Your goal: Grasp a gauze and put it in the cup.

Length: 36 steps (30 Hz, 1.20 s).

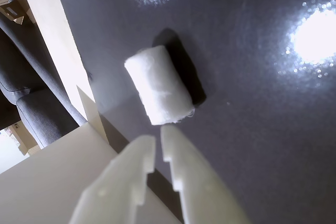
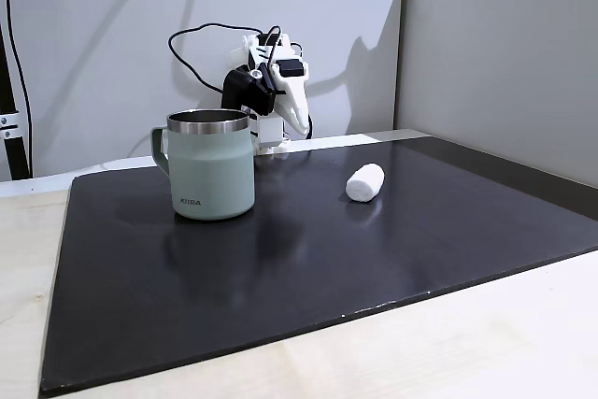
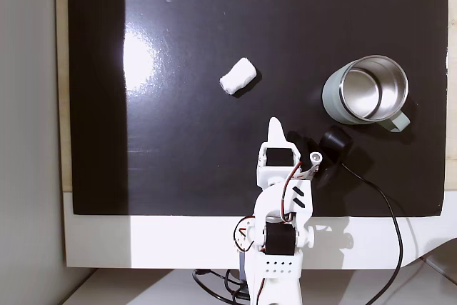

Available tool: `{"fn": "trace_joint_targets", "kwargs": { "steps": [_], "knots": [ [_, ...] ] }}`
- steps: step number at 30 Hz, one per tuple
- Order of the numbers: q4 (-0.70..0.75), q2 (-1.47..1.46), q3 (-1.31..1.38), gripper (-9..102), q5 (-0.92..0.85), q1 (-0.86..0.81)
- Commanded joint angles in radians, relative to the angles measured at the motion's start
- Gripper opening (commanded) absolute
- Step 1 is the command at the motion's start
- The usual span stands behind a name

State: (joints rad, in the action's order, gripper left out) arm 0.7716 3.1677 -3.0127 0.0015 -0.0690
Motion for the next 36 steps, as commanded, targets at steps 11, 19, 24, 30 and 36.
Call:
{"fn": "trace_joint_targets", "kwargs": {
  "steps": [11,19,24,30,36],
  "knots": [
    [-0.029,0.011,0.008,0,0.012,0.031],
    [-0.029,0.011,0.008,0,-0.003,0.038],
    [-0.025,0.011,0.012,0,-0.04,0.074],
    [0.043,0.011,0.063,0,-0.038,0.08],
    [0.083,-0.124,0.241,0,-0.017,0.103]
  ]
}}
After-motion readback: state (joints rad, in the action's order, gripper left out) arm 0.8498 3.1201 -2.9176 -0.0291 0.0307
